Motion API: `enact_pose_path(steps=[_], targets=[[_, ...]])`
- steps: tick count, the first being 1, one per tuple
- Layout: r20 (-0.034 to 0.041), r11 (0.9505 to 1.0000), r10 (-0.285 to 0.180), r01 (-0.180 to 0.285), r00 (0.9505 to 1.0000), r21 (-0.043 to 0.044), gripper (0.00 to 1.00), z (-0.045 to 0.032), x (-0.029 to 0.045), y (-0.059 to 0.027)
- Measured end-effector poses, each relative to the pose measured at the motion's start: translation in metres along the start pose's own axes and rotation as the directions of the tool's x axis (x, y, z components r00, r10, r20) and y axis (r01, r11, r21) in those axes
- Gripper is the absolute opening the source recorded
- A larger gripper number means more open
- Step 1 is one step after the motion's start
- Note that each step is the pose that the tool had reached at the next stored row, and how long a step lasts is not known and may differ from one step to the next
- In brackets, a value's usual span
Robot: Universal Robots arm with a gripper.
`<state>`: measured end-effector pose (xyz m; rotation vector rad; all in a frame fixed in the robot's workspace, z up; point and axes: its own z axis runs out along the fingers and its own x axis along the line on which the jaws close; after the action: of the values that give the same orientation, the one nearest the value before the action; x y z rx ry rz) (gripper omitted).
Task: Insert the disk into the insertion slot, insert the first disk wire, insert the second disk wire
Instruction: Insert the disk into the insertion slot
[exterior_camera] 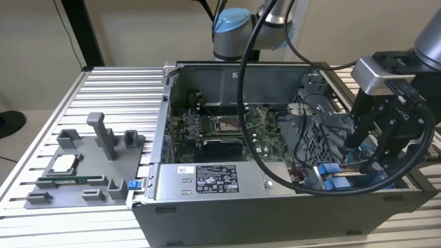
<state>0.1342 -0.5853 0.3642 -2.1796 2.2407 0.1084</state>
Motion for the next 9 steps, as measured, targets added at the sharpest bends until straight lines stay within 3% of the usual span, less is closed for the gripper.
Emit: enact_pose_path(steps=[9], targets=[[0.0001, 1.0000, 0.000, 0.000, 1.0000, 0.0000, 1.00, 0.0004, 0.0001, -0.0001]])
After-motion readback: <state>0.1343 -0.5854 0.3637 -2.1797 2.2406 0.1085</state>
